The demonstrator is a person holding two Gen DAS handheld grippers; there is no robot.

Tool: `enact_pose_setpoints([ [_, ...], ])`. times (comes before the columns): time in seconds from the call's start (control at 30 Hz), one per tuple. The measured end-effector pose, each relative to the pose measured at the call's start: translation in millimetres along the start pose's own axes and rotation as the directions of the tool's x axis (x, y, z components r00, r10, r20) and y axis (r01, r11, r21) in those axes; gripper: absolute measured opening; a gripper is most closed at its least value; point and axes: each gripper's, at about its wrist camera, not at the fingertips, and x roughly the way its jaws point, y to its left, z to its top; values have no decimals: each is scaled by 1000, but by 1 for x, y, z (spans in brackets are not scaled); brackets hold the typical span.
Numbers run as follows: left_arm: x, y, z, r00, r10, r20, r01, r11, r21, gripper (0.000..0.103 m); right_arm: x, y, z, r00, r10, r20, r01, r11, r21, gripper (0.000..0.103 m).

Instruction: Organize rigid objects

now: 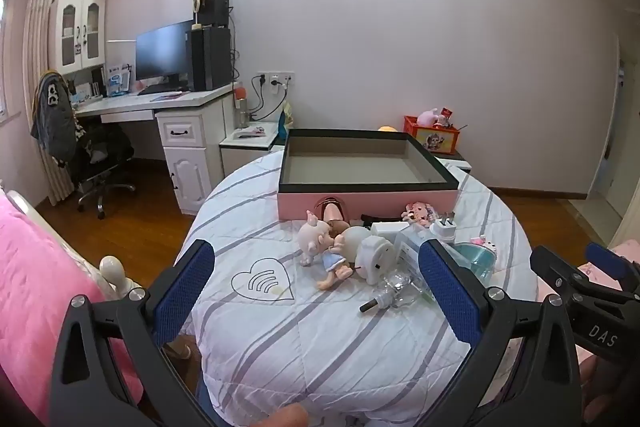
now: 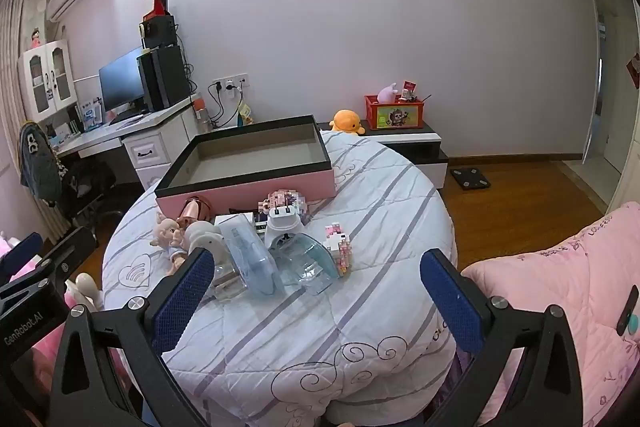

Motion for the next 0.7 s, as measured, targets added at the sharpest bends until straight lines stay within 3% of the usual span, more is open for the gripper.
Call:
enact_pose_setpoints([
  [0.23,-2,-8,0,1000,26,18,-27,999,35,103,0,2,1,1000,-6,-6,6,1000,-10,103],
  [0.4,-5,1,2,1000,11,16,-11,1000,-15,103,-1,1,1,1000,-11,-5,11,1000,-10,103],
  [0.7,-7,0,1,999,33,37,-34,999,7,103,-1,10,4,1000,-22,13,22,999,-37,103],
])
